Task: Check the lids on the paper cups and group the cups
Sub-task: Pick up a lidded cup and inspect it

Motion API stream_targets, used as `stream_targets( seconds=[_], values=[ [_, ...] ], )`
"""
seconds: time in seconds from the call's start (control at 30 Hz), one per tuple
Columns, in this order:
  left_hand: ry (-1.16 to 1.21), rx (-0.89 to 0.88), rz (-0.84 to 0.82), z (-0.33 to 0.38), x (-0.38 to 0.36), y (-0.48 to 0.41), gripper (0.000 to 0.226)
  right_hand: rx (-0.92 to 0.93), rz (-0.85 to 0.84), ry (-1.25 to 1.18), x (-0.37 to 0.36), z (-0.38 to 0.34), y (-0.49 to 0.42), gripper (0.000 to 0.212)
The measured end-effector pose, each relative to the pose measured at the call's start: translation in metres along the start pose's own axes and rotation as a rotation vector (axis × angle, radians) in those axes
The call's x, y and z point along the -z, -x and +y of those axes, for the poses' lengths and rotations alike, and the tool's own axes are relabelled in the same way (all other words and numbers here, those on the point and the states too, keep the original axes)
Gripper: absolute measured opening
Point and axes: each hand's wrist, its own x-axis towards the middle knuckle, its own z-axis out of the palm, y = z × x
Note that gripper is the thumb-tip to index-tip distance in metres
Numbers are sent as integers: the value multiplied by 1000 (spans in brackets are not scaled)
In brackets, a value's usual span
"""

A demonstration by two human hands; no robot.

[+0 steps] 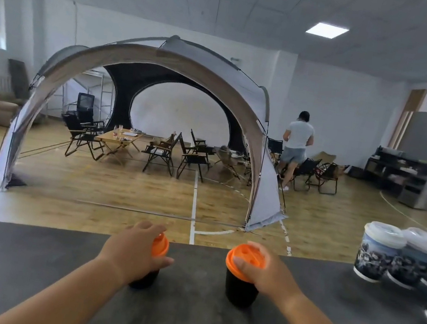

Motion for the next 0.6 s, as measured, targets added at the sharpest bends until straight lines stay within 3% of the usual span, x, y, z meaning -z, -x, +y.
stream_targets(
  seconds=[0.13,0.23,0.3,0.37,0.5,0.6],
  values=[
    [-143,10,23,7,2,3,89,26,14,-2,-3,5,1,78],
    [-199,-91,174,27,1,5,85,8,30,19,-9,7,-1,83],
    [48,-199,203,52,-7,8,73,9,81,15,-15,6,-1,85],
    [392,-210,130,80,-26,6,65,11,134,-2,-21,3,1,92],
    [1076,18,-48,116,-68,-7,47,-12,194,-26,-25,0,8,95],
    [1292,78,-90,118,-89,-11,27,-55,130,-63,-20,-4,13,86]
  ],
)
